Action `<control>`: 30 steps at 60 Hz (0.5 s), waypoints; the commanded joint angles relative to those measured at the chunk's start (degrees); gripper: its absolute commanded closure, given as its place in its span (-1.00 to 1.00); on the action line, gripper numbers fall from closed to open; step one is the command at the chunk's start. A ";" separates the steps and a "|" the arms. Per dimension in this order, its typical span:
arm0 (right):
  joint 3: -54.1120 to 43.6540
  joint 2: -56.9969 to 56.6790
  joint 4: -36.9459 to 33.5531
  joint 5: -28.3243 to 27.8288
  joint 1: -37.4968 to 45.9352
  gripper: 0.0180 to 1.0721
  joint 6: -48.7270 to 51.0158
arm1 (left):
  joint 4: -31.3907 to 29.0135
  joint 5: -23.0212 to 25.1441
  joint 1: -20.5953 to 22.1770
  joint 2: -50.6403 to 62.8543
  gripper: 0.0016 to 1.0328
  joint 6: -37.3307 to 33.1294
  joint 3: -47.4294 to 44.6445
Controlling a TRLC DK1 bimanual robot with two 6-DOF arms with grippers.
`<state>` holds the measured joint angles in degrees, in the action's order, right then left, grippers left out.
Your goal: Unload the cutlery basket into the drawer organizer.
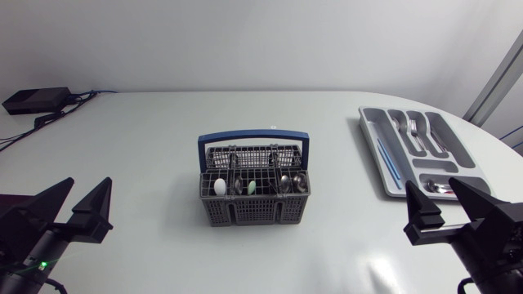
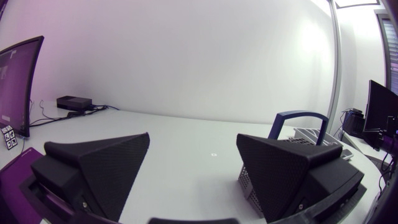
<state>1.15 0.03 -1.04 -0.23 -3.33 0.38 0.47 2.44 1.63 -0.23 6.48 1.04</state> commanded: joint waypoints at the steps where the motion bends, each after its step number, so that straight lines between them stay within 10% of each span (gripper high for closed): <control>1: -1.24 -0.38 0.69 -0.21 -0.45 -0.92 -1.17 | 0.15 -0.68 0.31 -0.56 -0.90 1.25 -1.13; 30: -1.15 -0.47 1.39 0.49 -1.41 -0.92 -2.23 | 2.87 -2.52 -0.40 -0.56 -0.90 1.25 -0.77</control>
<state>1.15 0.03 -1.02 -0.16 -3.92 -0.30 1.93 0.51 1.61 -0.25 6.52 0.99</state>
